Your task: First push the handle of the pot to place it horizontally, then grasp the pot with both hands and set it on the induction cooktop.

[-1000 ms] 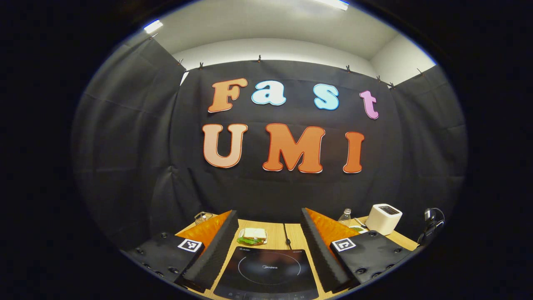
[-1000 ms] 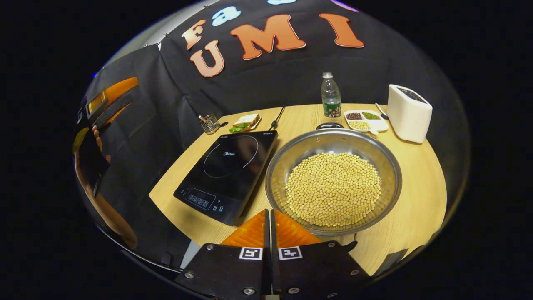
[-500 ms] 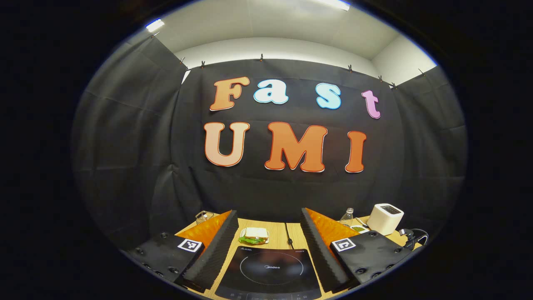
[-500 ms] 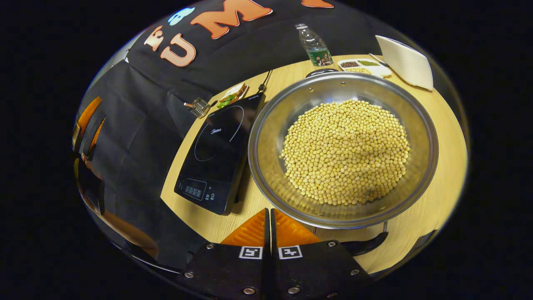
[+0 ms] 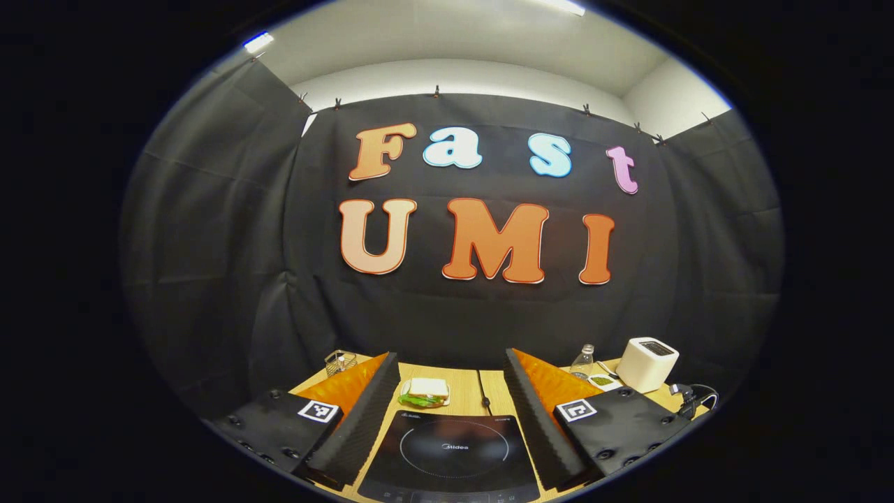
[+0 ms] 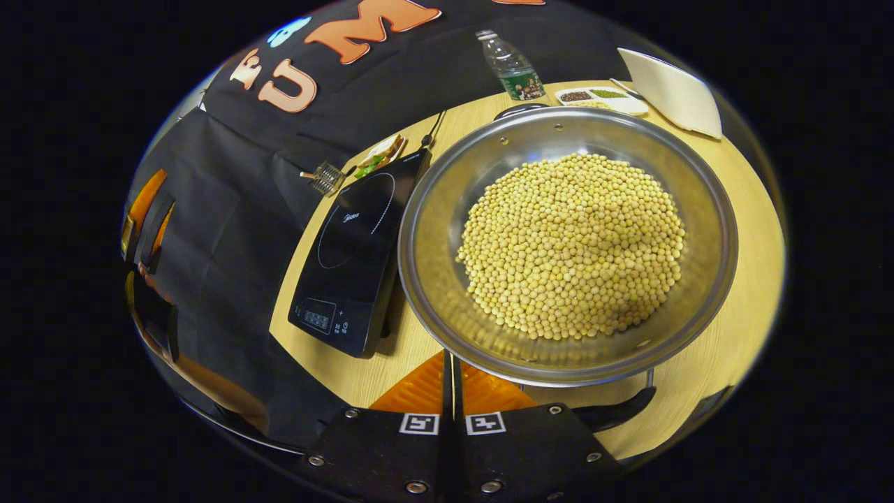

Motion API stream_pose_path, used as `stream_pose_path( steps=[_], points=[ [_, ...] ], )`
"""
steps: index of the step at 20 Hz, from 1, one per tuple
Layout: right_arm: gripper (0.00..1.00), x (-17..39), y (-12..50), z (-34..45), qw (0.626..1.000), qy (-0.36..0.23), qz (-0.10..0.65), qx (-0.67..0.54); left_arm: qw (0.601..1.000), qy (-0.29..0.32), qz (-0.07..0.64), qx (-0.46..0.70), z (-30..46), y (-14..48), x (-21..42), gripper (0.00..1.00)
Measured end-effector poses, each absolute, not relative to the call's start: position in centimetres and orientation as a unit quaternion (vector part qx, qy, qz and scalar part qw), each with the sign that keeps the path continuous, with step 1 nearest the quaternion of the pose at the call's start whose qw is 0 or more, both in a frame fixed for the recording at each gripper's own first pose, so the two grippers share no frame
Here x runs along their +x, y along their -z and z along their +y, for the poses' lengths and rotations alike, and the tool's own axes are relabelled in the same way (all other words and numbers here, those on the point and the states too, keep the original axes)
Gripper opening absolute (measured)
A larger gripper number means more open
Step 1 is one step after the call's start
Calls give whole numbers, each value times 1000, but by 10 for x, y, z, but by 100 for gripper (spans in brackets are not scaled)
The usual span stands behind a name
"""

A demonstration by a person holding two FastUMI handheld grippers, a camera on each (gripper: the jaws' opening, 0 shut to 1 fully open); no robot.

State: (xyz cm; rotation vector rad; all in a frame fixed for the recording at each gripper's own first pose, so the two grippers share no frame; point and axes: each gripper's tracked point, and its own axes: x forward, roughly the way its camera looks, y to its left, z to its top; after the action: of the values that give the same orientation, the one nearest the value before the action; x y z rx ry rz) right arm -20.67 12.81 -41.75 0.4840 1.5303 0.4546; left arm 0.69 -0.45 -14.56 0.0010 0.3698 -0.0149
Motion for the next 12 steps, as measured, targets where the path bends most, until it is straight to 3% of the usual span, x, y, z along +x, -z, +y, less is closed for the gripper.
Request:
stream_pose_path(
  steps=[12],
  points=[
    [0, -192, 442, 76, 682, -174, 688, 178, 985, 22, 169, 27, -19, 150, 22, 98]
  ],
)
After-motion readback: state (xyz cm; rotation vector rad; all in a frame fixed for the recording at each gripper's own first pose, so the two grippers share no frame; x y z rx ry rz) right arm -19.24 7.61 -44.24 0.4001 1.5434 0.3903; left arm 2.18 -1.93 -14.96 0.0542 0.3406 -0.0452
